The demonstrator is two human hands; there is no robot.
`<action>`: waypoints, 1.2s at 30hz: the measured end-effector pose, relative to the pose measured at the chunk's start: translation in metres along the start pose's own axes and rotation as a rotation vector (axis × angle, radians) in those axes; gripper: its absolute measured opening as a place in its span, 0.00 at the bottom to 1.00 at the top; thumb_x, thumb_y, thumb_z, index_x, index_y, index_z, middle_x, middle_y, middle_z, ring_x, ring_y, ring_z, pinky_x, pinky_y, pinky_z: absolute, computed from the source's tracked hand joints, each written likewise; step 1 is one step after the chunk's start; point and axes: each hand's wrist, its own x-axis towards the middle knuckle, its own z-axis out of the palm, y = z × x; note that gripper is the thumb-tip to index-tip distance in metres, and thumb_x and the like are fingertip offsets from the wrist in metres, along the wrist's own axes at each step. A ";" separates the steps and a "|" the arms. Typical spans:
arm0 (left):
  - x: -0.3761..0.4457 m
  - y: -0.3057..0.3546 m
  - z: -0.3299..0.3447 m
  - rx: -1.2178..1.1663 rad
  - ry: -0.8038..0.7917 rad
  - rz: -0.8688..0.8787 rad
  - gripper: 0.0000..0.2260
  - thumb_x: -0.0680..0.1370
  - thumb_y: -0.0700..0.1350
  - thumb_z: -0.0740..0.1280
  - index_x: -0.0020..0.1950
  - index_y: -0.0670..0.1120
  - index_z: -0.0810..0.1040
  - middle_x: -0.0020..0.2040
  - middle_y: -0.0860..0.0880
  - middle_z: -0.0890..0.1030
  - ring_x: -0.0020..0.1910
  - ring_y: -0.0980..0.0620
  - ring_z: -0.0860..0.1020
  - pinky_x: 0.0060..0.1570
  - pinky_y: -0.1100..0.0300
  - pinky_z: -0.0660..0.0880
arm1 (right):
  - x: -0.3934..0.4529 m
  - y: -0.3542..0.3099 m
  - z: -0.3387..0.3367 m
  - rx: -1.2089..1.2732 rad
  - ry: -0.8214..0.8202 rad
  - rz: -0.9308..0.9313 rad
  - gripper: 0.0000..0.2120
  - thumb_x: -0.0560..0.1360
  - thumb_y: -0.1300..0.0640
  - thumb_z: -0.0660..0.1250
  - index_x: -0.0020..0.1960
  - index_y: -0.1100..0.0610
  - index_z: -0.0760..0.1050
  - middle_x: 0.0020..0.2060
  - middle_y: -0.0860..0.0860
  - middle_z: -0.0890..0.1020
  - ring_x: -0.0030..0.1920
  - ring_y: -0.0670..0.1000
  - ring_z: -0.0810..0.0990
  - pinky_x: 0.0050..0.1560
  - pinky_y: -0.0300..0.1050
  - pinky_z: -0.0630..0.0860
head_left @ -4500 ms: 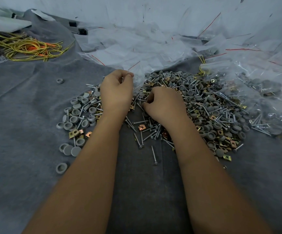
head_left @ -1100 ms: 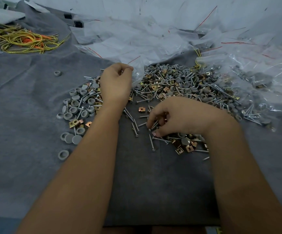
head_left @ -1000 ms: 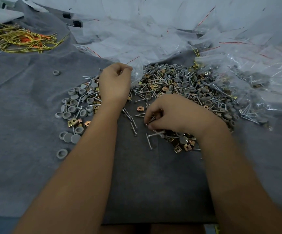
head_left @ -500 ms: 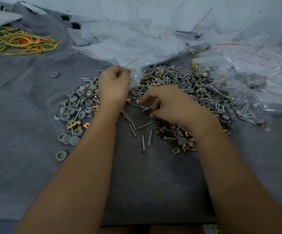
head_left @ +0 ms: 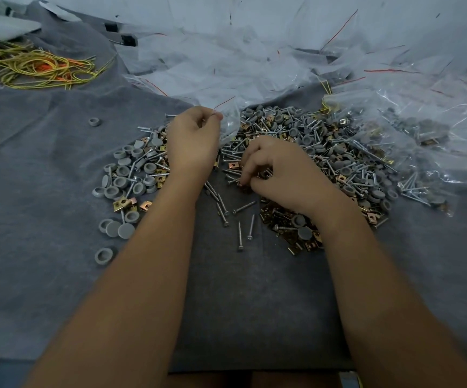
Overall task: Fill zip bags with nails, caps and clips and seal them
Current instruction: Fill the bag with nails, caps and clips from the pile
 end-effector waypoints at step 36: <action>-0.017 0.003 0.001 0.274 -0.082 0.081 0.08 0.78 0.47 0.63 0.47 0.49 0.82 0.28 0.53 0.74 0.29 0.53 0.71 0.33 0.57 0.66 | 0.024 -0.003 -0.001 0.147 0.311 0.175 0.14 0.75 0.60 0.70 0.59 0.50 0.79 0.53 0.46 0.78 0.45 0.38 0.76 0.43 0.24 0.70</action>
